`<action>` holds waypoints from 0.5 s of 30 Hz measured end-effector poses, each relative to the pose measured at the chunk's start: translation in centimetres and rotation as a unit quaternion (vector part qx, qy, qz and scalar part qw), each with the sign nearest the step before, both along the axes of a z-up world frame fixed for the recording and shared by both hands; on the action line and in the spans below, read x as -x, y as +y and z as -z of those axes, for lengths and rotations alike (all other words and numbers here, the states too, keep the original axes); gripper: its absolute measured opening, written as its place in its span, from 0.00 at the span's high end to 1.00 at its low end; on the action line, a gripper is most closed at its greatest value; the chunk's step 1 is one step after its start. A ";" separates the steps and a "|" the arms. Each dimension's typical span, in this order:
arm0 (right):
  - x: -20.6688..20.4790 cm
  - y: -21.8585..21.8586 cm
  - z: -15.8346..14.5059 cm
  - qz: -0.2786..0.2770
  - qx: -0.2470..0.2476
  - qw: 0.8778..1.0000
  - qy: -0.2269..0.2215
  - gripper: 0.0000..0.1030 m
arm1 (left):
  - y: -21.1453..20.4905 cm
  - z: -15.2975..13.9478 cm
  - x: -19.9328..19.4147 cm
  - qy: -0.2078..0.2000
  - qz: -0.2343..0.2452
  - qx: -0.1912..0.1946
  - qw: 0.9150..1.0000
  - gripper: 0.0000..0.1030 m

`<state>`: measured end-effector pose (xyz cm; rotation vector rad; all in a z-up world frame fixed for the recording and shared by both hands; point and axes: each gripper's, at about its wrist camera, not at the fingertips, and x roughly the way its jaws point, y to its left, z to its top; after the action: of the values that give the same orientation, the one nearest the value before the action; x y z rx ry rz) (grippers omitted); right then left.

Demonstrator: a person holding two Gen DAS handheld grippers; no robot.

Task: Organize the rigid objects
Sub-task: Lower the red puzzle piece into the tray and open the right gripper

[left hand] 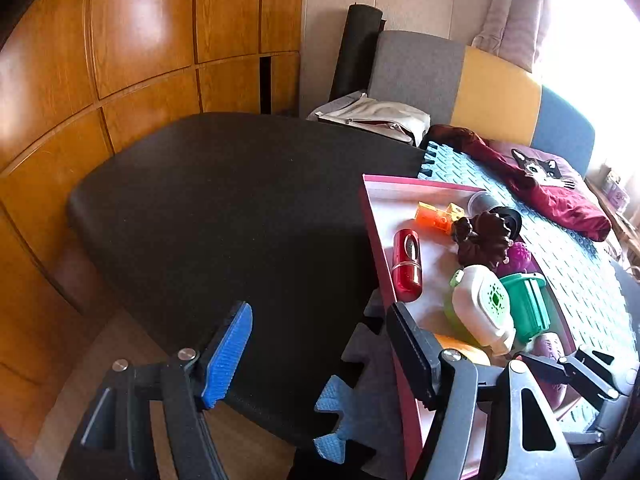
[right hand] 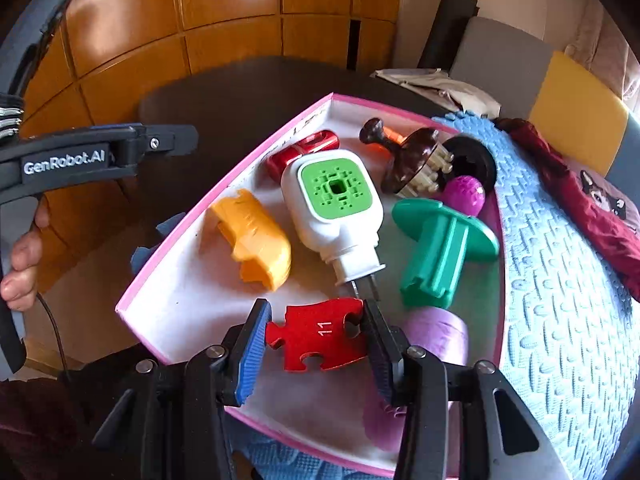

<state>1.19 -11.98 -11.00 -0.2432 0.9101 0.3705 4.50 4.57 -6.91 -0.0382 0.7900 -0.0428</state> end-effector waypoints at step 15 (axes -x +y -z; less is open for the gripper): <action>0.3 -0.3 -0.4 0.021 -0.008 1.000 -0.015 0.54 | -0.1 -0.7 0.6 -0.009 -0.001 -0.003 1.000 0.31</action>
<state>0.90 -12.32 -10.60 -0.2138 0.8813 0.3355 3.89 4.44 -6.19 -0.0333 0.7728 -0.0384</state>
